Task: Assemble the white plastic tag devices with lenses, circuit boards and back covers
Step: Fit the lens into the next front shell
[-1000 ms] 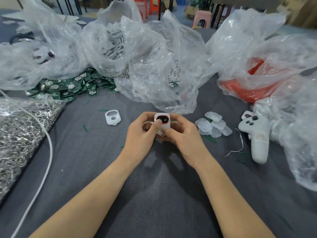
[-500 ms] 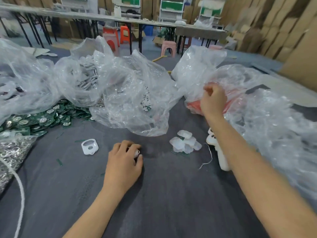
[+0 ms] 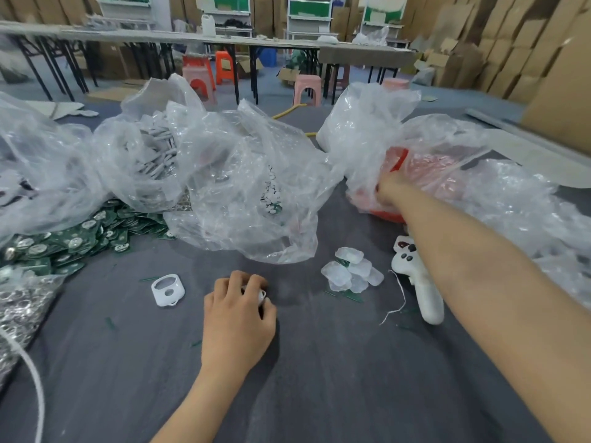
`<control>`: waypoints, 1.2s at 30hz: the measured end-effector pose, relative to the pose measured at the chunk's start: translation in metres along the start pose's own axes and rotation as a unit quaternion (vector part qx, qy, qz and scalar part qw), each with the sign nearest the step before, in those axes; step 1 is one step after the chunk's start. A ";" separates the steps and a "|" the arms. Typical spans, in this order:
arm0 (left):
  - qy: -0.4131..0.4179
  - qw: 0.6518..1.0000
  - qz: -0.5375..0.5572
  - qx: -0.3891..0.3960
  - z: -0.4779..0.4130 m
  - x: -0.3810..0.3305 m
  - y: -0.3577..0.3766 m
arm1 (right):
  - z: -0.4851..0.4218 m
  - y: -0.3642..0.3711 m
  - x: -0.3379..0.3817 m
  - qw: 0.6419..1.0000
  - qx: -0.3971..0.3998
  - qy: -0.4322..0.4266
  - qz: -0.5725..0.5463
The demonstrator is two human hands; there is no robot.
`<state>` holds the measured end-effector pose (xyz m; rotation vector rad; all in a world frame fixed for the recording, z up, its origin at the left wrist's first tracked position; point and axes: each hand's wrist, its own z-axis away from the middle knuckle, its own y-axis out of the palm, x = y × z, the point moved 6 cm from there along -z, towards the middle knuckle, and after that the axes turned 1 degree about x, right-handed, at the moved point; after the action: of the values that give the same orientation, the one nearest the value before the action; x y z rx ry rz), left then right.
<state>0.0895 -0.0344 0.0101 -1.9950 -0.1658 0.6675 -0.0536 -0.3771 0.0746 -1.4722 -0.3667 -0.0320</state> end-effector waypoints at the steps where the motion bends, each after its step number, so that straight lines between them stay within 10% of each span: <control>1: -0.001 1.000 -0.001 0.000 0.000 0.000 0.000 | -0.002 0.004 0.001 1.000 0.000 -0.010 -0.011; 10: 0.000 1.000 0.001 0.004 0.001 -0.001 0.000 | -0.011 -0.005 -0.024 0.967 -0.094 0.068 -0.225; 21: 0.009 1.000 -0.003 -0.003 0.001 0.000 0.001 | 0.001 0.012 -0.009 0.997 -0.027 -0.016 0.070; 36: 0.006 1.000 -0.001 0.006 0.001 -0.001 0.001 | 0.014 -0.039 -0.022 0.979 -0.166 -0.054 -0.107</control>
<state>0.0884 -0.0344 0.0096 -1.9867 -0.1572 0.6537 -0.0869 -0.3722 0.1077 -1.7623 -0.6322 -0.1946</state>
